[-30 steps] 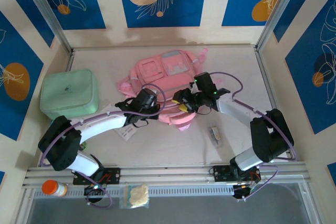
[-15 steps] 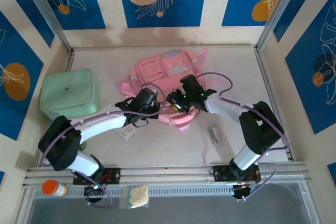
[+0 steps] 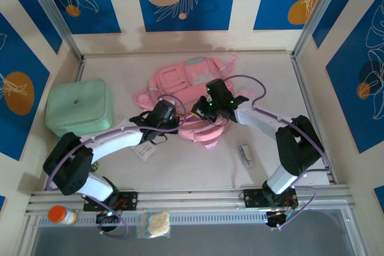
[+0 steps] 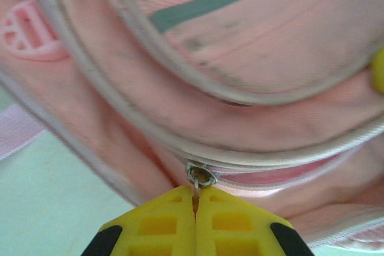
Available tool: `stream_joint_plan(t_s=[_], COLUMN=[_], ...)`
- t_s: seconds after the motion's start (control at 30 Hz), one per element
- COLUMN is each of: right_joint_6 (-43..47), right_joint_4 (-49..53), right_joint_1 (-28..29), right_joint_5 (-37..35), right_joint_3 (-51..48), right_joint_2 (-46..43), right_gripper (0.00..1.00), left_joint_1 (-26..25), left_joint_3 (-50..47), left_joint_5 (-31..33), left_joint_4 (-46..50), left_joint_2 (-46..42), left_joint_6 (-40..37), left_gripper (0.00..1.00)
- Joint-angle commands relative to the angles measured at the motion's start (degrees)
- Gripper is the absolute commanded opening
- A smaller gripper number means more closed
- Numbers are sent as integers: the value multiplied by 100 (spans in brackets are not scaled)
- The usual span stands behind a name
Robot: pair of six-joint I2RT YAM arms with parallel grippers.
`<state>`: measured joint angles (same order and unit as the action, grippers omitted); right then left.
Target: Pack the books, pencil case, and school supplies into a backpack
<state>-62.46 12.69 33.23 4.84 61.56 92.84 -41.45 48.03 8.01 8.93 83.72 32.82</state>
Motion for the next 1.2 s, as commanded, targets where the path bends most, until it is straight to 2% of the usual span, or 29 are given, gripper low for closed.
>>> stream_joint_plan(t_s=[0.0, 0.3, 0.63, 0.97, 1.0, 1.03, 1.07, 1.1, 1.17], right_joint_6=[446, 943, 1220, 1448, 1487, 1523, 1555, 1582, 1644], right_joint_4=[281, 600, 788, 742, 761, 761, 781, 829, 956], right_joint_1=[-273, -828, -1055, -924, -904, -902, -893, -888, -855], right_joint_5=[-194, 383, 655, 887, 865, 899, 922, 909, 830], right_joint_3=[182, 259, 408, 559, 549, 541, 533, 529, 494], right_joint_2=[-107, -208, -216, -189, -217, -246, -269, -305, -431], right_gripper=[0, 0, 0, 1, 6, 12, 16, 21, 28], left_joint_1=[297, 883, 1529, 1588, 1588, 1588, 1588, 1588, 1588], left_joint_3=[-244, -94, 294, 553, 567, 567, 558, 536, 462], left_joint_5=[443, 331, 39, -317, -362, -465, -573, -693, -876], left_joint_4=[-175, -669, -836, -391, -299, -224, -179, -87, 37], left_joint_2=[-344, -122, 483, 573, 509, 402, 320, 189, -86], left_joint_6=[-272, -910, -929, -992, -999, -997, -998, -969, -897], left_gripper=[0, 0, 0, 0, 5, 20, 30, 37, 39])
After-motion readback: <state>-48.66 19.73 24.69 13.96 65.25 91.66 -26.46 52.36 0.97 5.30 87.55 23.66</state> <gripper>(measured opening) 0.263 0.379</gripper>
